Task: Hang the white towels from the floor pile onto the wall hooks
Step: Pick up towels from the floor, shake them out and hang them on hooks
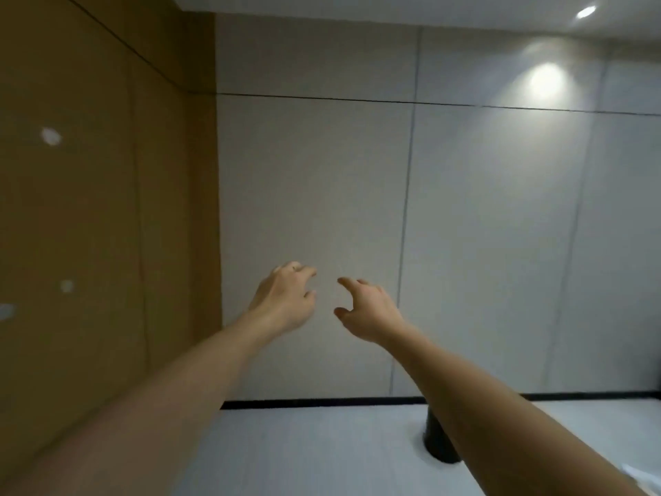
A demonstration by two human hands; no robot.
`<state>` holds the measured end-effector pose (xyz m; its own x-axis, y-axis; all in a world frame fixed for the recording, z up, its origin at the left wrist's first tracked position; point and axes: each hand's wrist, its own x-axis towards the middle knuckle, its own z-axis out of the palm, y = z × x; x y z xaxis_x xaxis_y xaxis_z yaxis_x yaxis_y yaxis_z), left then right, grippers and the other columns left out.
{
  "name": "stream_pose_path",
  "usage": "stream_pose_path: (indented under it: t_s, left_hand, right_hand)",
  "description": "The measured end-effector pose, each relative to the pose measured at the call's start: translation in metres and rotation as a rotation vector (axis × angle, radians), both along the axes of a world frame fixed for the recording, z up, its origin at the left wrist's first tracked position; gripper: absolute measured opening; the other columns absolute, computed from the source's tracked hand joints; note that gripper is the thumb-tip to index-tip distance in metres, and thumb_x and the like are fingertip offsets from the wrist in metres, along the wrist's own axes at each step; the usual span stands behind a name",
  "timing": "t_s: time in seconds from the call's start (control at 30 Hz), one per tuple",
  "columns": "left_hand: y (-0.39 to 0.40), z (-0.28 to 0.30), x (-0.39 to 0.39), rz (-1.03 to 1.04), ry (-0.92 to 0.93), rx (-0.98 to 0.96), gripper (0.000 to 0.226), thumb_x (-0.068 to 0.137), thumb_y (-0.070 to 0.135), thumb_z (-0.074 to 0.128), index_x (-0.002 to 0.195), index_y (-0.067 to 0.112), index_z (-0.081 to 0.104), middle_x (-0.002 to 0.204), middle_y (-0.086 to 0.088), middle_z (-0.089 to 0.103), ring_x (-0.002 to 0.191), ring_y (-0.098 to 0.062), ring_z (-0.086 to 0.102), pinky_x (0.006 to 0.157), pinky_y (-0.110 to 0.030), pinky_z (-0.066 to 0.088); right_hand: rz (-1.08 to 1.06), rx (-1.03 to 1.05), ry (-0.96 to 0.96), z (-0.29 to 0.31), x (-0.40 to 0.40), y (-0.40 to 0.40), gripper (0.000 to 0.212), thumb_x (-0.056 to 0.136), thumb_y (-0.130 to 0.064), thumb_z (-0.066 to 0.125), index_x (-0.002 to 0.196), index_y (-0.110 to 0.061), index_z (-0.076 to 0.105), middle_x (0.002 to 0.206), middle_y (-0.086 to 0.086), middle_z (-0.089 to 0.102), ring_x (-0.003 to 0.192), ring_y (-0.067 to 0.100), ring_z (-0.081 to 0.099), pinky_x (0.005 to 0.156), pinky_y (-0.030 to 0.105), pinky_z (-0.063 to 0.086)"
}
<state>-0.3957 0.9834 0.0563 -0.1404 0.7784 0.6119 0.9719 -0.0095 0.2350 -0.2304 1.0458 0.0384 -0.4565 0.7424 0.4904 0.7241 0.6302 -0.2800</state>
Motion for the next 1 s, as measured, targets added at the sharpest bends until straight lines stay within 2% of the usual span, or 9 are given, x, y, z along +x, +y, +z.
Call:
stream_pose_path:
  t_s: [0.27,0.43,0.73,0.87,1.0]
  left_hand:
    - [0.079,-0.057,0.300,-0.375,-0.043,-0.108,0.046,0.091,0.036,0.055,0.135,0.027,0.049,0.134,0.001,0.050,0.122,-0.021,0.047,0.099,-0.040,0.044]
    - [0.107,-0.096,0.438,-0.562,0.002,-0.219,0.048,0.091,0.038,0.055,0.137,0.029,0.047,0.136,0.002,0.049,0.124,-0.022,0.044,0.099,-0.042,0.044]
    - [0.187,-0.163,0.602,-0.803,0.094,-0.392,0.046,0.092,0.036,0.051,0.137,0.027,0.045,0.140,0.000,0.047,0.128,-0.024,0.041,0.102,-0.042,0.040]
    - [0.251,-0.191,0.660,-0.884,0.115,-0.435,0.046,0.092,0.037,0.051,0.136,0.027,0.046,0.140,-0.001,0.045,0.126,-0.024,0.042,0.101,-0.042,0.041]
    - [0.328,-0.218,0.705,-0.948,0.111,-0.515,0.043,0.091,0.036,0.050,0.133,0.026,0.048,0.135,-0.002,0.047,0.122,-0.025,0.044,0.098,-0.039,0.042]
  right_hand:
    - [-0.381,-0.141,-0.030,-0.060,0.310,0.019,0.065,0.089,-0.039,0.060,0.147,-0.027,0.033,0.142,0.005,0.048,0.132,0.027,0.040,0.107,0.044,0.037]
    - [-0.561,-0.240,-0.003,-0.097,0.446,0.014,0.063,0.089,-0.038,0.060,0.146,-0.026,0.036,0.142,0.004,0.048,0.132,0.025,0.040,0.108,0.043,0.039]
    - [-0.826,-0.399,0.054,-0.163,0.607,0.041,0.058,0.087,-0.036,0.058,0.142,-0.024,0.042,0.137,0.005,0.051,0.125,0.025,0.047,0.097,0.036,0.043]
    - [-0.923,-0.438,0.084,-0.191,0.663,0.087,0.056,0.087,-0.034,0.058,0.140,-0.023,0.045,0.138,0.003,0.051,0.124,0.024,0.048,0.094,0.033,0.043]
    - [-0.986,-0.515,0.129,-0.214,0.708,0.150,0.057,0.087,-0.034,0.059,0.140,-0.021,0.046,0.139,0.004,0.051,0.127,0.024,0.048,0.098,0.032,0.041]
